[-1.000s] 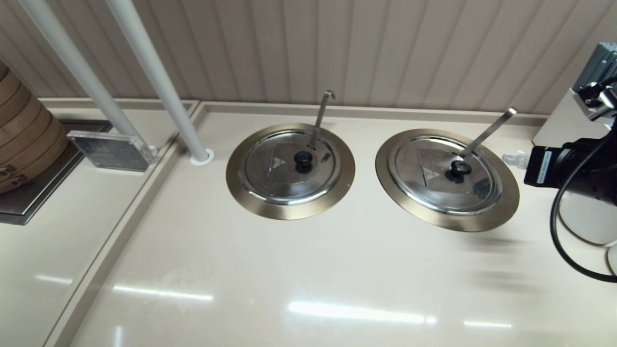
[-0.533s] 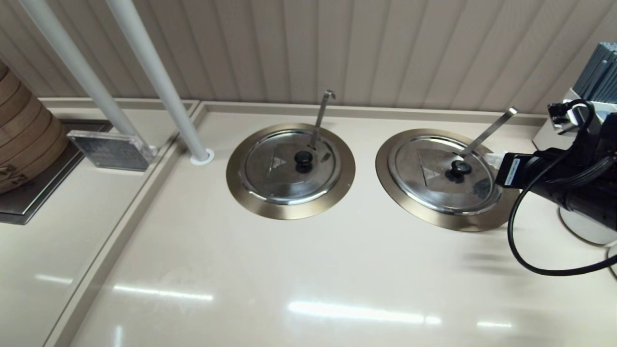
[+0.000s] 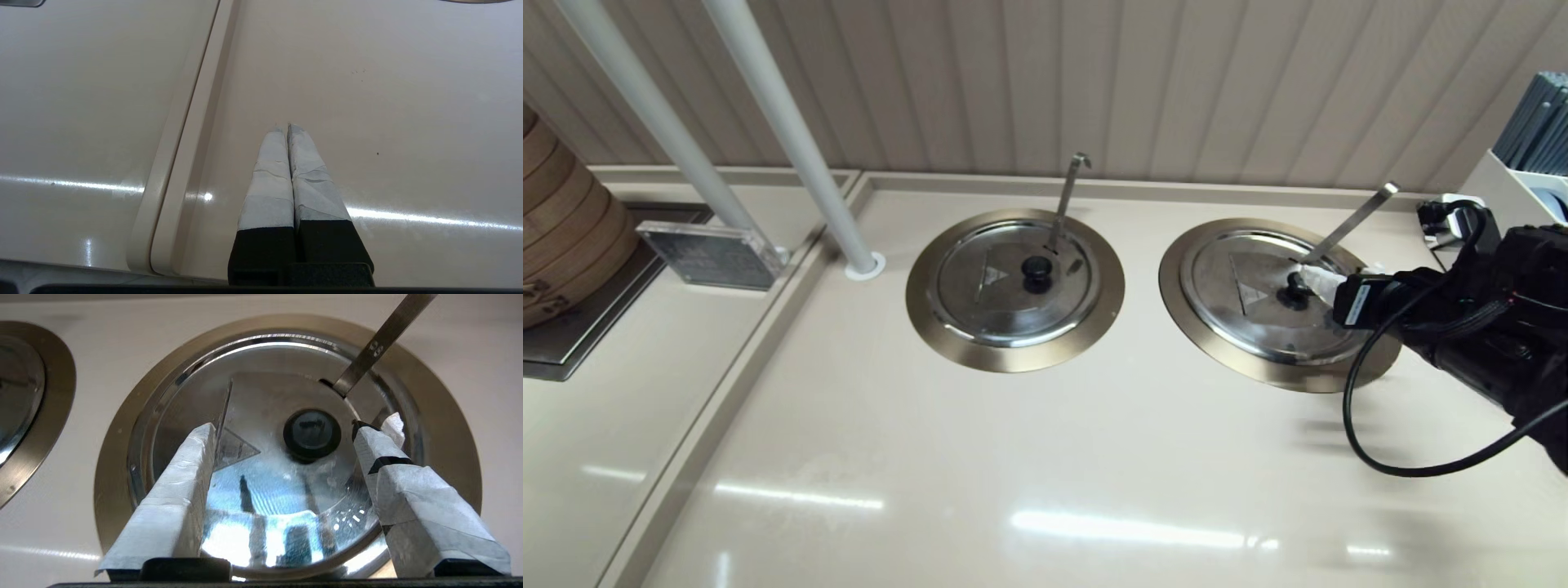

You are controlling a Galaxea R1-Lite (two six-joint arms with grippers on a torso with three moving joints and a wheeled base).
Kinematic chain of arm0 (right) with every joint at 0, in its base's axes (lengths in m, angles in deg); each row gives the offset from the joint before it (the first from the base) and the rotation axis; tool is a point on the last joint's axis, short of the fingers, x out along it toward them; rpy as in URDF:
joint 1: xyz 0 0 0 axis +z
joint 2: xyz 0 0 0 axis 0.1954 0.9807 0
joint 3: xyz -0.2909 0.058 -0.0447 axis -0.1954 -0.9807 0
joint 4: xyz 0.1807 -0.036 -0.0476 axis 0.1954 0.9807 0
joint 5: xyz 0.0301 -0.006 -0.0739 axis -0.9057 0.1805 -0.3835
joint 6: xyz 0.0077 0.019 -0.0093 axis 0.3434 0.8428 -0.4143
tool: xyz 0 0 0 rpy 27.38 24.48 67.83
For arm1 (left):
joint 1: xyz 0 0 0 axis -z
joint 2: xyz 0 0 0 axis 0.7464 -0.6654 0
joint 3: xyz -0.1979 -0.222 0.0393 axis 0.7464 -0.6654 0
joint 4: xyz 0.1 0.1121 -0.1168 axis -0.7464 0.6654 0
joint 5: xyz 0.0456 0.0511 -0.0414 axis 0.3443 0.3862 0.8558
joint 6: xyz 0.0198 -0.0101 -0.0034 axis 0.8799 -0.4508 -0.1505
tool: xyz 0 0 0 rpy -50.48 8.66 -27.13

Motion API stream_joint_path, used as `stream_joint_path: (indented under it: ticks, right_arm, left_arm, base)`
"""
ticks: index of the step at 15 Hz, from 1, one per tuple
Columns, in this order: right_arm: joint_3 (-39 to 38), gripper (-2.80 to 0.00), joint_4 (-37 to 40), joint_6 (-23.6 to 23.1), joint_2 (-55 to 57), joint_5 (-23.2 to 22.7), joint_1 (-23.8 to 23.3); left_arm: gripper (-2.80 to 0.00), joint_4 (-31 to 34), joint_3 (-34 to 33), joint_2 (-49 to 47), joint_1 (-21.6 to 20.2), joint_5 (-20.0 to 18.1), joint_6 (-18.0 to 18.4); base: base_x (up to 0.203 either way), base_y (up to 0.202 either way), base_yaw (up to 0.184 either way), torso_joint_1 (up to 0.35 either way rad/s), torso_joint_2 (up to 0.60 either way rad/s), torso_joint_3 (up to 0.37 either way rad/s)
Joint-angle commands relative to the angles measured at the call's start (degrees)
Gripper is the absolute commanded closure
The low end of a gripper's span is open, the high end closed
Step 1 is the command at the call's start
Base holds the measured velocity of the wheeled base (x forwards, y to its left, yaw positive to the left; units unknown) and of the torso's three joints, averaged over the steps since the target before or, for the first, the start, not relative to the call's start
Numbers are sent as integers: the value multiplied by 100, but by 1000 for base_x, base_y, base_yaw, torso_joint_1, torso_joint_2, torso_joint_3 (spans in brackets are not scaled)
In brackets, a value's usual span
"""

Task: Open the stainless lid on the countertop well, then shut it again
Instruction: Open the lid

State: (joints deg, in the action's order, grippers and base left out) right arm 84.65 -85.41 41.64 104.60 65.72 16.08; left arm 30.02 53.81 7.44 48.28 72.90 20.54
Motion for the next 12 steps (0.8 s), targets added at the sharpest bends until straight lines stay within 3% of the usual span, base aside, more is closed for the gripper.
stream_joint_path:
  ticks: [1, 6, 12]
  right_arm:
    - [-217, -280, -1227, -146, 481, 250, 78]
    - [-111, -280, -1573, -221, 1168, 478, 65]
    - [202, -280, -2292, 141, 1926, 711, 46]
  left_arm:
    - [0, -1, -1, -8, 0, 1, -2]
    - [0, -1, -1, -8, 0, 1, -2]
    - [0, -1, -1, -8, 0, 1, -2]
  base:
    - [0, 0, 0, 0, 0, 0]
    - [0, 0, 0, 0, 0, 0]
    - [0, 0, 0, 0, 0, 0]
